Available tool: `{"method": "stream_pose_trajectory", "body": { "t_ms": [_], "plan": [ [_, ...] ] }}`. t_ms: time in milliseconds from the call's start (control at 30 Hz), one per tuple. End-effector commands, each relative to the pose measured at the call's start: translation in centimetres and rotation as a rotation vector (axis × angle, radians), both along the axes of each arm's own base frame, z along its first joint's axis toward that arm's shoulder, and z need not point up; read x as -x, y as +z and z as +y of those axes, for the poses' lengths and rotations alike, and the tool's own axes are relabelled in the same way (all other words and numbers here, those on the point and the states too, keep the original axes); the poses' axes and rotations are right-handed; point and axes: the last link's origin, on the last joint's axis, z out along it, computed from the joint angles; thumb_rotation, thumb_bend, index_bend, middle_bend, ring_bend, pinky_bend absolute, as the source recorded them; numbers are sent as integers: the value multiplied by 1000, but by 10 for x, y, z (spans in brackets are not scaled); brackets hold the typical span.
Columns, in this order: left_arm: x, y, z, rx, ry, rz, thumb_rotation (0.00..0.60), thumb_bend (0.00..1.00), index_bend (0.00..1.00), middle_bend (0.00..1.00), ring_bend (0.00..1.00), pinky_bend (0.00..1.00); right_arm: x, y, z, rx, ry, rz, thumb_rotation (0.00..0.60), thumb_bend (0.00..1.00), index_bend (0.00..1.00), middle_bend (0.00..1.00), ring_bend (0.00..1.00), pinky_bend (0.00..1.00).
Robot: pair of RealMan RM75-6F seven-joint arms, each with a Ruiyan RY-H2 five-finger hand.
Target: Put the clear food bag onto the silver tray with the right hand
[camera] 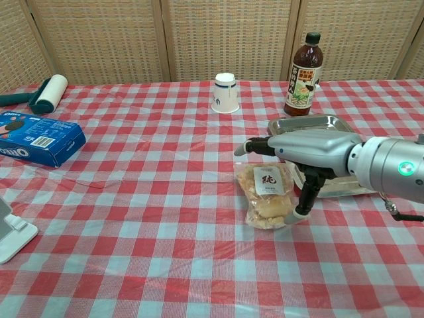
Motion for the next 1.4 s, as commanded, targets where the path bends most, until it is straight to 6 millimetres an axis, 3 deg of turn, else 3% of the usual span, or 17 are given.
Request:
{"method": "stream_pose_trajectory", "body": {
  "t_ms": [33,400,567,667,733,833,1000,1200,1400],
  "plan": [
    [0,0,0,1,-3,0,600,22,0,0,0,0,0,-4,-1,-7,-4,17,600,22,0,0,0,0],
    [-2,1,-1,0,-11,-7,600,21,0,0,0,0,-1,-17,-13,-12,-29,48,600,22,7,0,0,3],
    [-2,0,-1,4,-10,-5,600,22,0,0,0,0,-3,-18,-15,45,-15,46,600,24,104,61,25,163],
    [-2,0,-1,3,-10,-8,600,21,0,0,0,0,-5,-19,-14,71,-7,31,600,30,224,190,157,305],
    [-2,0,-1,3,-11,-9,600,21,0,0,0,0,-5,-20,-12,80,0,21,600,35,325,318,300,451],
    [-3,0,-1,3,-10,-11,600,21,0,0,0,0,-5,-21,-11,97,14,8,600,39,411,419,410,545],
    [-4,1,-2,4,-15,-16,600,21,0,0,0,0,-1,-23,-8,97,29,12,600,56,528,502,494,564],
    [-4,2,-2,1,-19,-20,600,21,0,0,0,0,-4,-16,-6,110,36,-12,600,56,533,507,499,565],
    [-4,2,-2,0,-20,-20,600,22,0,0,0,0,-18,9,-9,160,55,-80,600,56,535,507,499,565]
  ]
}}
